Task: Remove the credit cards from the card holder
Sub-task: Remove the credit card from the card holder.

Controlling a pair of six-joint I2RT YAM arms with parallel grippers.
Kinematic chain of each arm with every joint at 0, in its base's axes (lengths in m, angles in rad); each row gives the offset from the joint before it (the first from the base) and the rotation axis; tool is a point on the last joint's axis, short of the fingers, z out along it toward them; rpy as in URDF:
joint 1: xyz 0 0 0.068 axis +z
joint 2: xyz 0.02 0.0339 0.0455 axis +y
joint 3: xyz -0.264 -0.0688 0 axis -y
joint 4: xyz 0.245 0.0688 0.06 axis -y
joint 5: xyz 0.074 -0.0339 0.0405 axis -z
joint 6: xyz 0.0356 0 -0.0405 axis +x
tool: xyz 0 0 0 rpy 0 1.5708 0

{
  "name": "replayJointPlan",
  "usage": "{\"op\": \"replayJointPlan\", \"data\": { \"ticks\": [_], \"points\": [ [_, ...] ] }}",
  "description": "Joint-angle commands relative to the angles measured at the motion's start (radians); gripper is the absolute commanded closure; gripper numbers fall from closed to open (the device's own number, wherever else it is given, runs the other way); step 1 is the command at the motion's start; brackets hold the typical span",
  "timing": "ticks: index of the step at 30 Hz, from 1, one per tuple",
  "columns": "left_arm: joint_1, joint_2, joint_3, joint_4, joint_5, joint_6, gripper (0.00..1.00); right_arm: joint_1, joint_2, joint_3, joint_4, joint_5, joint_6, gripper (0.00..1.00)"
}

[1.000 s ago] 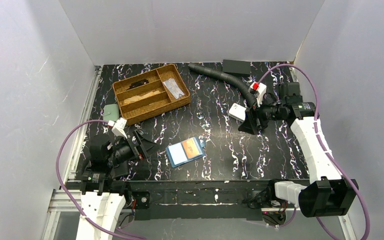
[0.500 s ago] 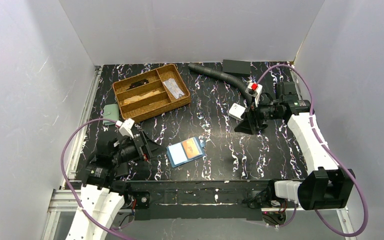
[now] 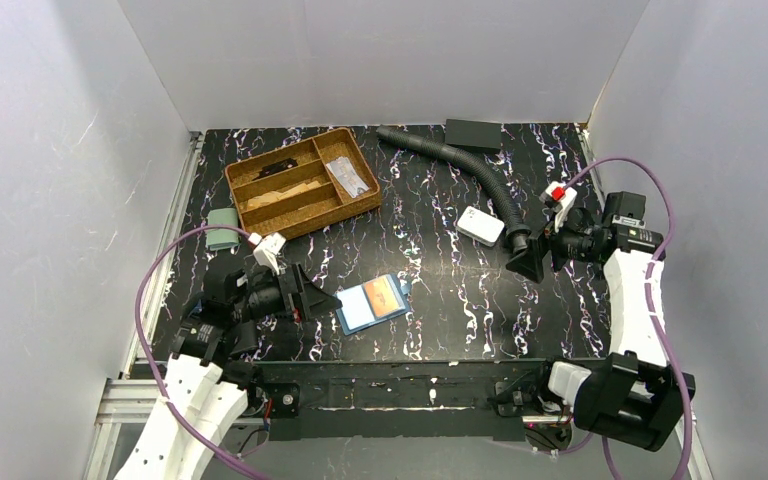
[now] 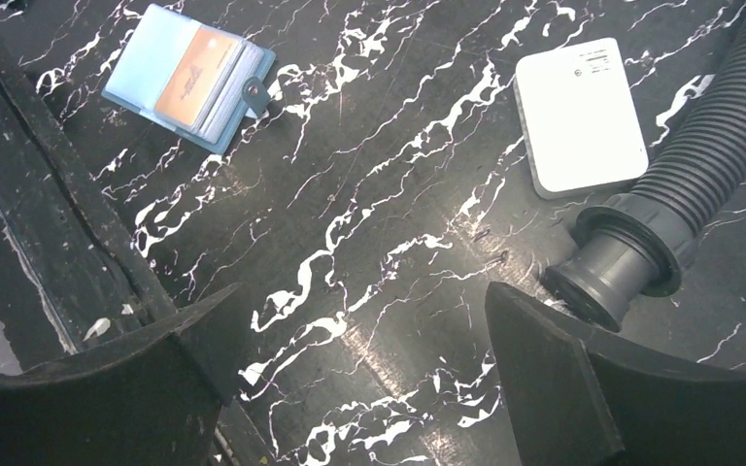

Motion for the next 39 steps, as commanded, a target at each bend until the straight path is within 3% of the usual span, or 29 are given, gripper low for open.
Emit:
{"op": "replayJointPlan", "data": {
  "ticks": [1,4,9,11,14,17,24,30,39],
  "points": [
    [-0.004,-0.015,-0.026,0.052,0.027,-0.034,0.02,-0.005,0.052,0.055,-0.117,-0.027,-0.096,0.02],
    [-0.008,-0.017,-0.058,0.093,0.047,-0.078,0.02,-0.005,0.070,0.086,-0.210,-0.010,-0.199,0.02],
    [-0.021,0.002,-0.082,0.115,0.062,-0.125,0.02,-0.005,0.044,0.107,-0.234,-0.004,-0.225,0.02],
    [-0.024,-0.007,-0.094,0.117,0.048,-0.148,0.02,-0.005,0.028,0.104,-0.192,-0.016,-0.182,0.02],
    [-0.042,-0.032,-0.103,0.124,0.012,-0.182,0.02,-0.005,0.027,0.087,-0.029,-0.058,0.037,0.02],
    [-0.076,-0.038,-0.096,0.133,-0.023,-0.213,0.02,0.011,0.067,0.115,-0.053,-0.167,0.010,0.02],
    [-0.257,-0.001,-0.057,0.147,-0.209,-0.261,0.02,0.272,0.100,0.129,0.111,-0.008,0.250,0.02],
    [-0.466,0.088,-0.056,0.254,-0.390,-0.315,0.02,0.492,0.146,0.139,0.176,0.108,0.305,0.02],
    [-0.540,0.233,-0.105,0.474,-0.490,-0.337,0.02,0.584,0.280,0.120,0.300,0.072,0.416,0.05]
  ]
}}
